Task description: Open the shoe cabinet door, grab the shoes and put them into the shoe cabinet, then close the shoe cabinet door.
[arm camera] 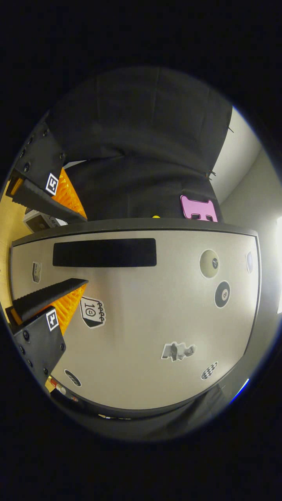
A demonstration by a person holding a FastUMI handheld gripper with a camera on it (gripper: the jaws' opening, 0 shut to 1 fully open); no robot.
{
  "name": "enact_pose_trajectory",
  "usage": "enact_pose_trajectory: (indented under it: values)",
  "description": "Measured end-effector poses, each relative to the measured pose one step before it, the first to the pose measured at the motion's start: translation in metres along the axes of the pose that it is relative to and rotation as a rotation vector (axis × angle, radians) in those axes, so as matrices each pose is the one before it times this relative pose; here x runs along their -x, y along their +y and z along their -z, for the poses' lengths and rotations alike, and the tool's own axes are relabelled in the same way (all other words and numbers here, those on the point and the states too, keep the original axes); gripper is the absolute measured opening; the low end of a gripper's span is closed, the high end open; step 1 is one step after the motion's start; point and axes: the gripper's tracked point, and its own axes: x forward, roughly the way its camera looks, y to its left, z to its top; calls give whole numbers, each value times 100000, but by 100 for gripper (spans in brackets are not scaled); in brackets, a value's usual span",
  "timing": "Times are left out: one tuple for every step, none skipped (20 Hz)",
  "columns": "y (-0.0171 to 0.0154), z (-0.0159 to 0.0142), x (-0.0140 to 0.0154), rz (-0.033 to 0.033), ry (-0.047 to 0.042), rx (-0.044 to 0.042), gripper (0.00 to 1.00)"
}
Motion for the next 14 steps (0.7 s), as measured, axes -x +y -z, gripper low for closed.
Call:
enact_pose_trajectory:
  values:
    - [229,29,-349,449,0,190,87]
    - [21,-71,-278,1149,-306,50,80]
    - [-130,-122,-338,1584,-563,494,76]
    - [-3,108,-93,1866,607,642,72]
    - [-372,-166,-78,3277,-610,1487,69]
    - [-901,198,97,5078,207,2008,66]
    - [-23,-231,350,-5,-811,-649,56]
    - [117,178,-603,-347,429,629,46]
    - [11,-133,138,-770,538,99,37]
    - [-83,163,108,-557,1267,698,30]
    - [23,92,-176,-120,463,106,24]
    - [47,91,201,-474,1502,1103,17]
    - [-37,46,121,-664,784,32,17]
    - [29,37,216,-1224,653,-168,17]
